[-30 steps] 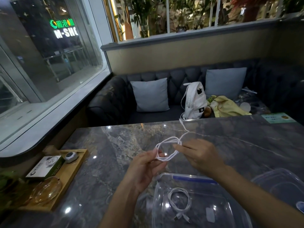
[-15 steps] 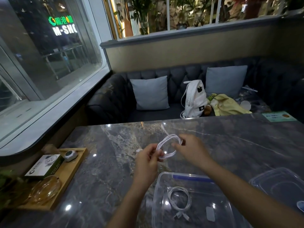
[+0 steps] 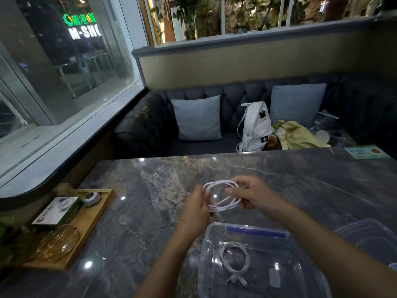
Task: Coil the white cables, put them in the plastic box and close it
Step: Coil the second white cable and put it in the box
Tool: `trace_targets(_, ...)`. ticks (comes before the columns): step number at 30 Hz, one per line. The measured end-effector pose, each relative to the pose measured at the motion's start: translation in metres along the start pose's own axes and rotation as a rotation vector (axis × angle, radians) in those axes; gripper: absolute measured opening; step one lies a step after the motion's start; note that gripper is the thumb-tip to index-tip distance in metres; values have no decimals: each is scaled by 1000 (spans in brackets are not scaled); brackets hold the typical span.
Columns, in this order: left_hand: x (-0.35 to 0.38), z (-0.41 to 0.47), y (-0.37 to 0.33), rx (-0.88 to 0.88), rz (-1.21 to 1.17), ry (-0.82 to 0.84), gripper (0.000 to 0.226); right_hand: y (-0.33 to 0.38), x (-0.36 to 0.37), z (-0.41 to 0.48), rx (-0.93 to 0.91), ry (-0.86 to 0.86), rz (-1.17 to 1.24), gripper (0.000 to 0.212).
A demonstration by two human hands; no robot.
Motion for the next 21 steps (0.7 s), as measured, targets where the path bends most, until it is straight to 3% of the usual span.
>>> trace_targets(2,1,0,3,-34,-66,-19,24,4,-1,-1,-47,-36,-110,25)
trace_targets(6,0,1,5,-17,-53,-61,28,23,11,-5,-320,-54,-700,38)
trace_targets(11,-1,0,13,-71,-132,-82,28,43,20,-19,-582,-113,-1024,11)
trace_targets(12,-1,0,12,-63,-127,-80,27,43,22,-20,-598,-112,-1084,4)
trace_targets(17,3,-4,-1,20,-59,-38,25,31,27,-7,-507,-24,-1245,16)
trace_targets(21,3,-7,-8,65,-51,-30,19,23,37,-6,-494,126,-1164,15)
Point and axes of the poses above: each hand's wrist, its own z-axis towards the middle knuckle, its own x-axis out of the palm, y = z × x, the point moved 9 cm from there along z, towards the middle knuckle, and after that the axes turned 2 degrees about x, right-handed, at the moved point
